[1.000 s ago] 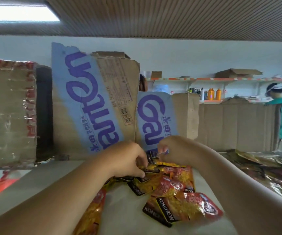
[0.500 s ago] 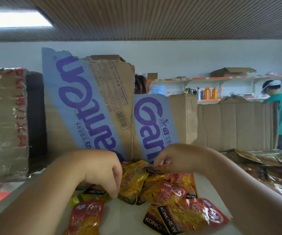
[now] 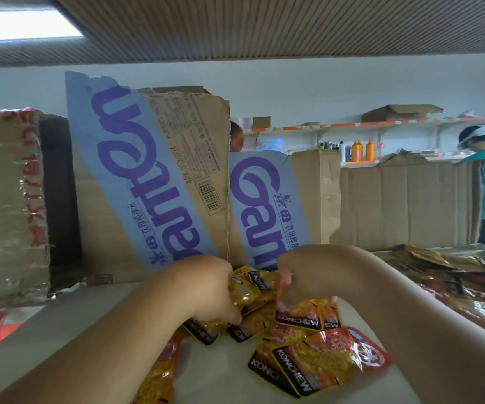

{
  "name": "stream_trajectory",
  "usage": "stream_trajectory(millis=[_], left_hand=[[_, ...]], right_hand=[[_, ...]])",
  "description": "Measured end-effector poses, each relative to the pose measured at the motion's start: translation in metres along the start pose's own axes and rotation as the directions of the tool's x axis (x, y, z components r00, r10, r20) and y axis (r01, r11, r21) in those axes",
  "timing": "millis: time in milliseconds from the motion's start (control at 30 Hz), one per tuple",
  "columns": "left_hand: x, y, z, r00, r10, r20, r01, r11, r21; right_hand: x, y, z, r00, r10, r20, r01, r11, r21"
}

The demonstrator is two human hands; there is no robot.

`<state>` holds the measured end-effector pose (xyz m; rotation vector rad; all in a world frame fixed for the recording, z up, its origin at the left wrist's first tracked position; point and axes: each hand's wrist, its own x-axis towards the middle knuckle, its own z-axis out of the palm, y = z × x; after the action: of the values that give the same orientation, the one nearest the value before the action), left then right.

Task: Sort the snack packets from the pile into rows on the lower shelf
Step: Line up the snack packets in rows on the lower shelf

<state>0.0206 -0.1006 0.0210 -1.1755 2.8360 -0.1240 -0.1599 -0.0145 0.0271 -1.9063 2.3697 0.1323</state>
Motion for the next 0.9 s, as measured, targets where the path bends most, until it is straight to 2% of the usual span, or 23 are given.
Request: stream_trajectory(millis=[67, 133, 333, 433, 533, 600, 700, 833, 900], left_hand=[[-0.002, -0.004, -0.002, 1.000, 0.007, 0.023, -0.007, 1.000, 0.009], [-0.005, -0.011, -0.005, 0.999, 0.002, 0.043, -0.002, 1.000, 0.004], [-0.007, -0.030, -0.013, 0.999, -0.045, 0.013, 0.046, 0.997, -0.064], [-0.007, -0.032, -0.013, 0.999, -0.048, 0.010, 0.049, 0.995, -0.084], [-0.006, -0.034, -0.013, 0.998, -0.060, 0.006, 0.060, 0.993, -0.097], [-0.004, -0.036, -0.012, 0.998, -0.063, -0.017, 0.061, 0.992, -0.114], [-0.001, -0.038, -0.012, 0.992, -0.078, -0.103, 0.062, 0.986, -0.157], [0.001, -0.040, -0.011, 0.971, -0.089, -0.221, 0.042, 0.977, -0.209], [0.001, -0.042, -0.011, 0.970, -0.088, -0.228, 0.036, 0.974, -0.222]], right_hand=[[0.000, 0.001, 0.000, 0.998, -0.053, -0.035, 0.054, 0.998, 0.032], [-0.004, 0.005, -0.002, 0.997, -0.073, -0.006, 0.074, 0.994, 0.083], [-0.001, 0.008, 0.003, 0.996, -0.080, -0.029, 0.082, 0.992, 0.093], [0.003, 0.004, 0.004, 0.991, -0.135, 0.006, 0.134, 0.989, 0.070], [0.000, 0.011, -0.002, 0.983, -0.182, 0.020, 0.175, 0.966, 0.191], [0.001, 0.016, -0.002, 0.986, -0.161, -0.045, 0.167, 0.955, 0.245], [0.012, 0.018, 0.007, 0.983, -0.047, -0.178, 0.079, 0.981, 0.176], [0.027, 0.011, 0.021, 0.998, -0.034, -0.058, 0.038, 0.997, 0.064], [0.027, 0.010, 0.019, 0.998, -0.056, -0.025, 0.058, 0.995, 0.086]])
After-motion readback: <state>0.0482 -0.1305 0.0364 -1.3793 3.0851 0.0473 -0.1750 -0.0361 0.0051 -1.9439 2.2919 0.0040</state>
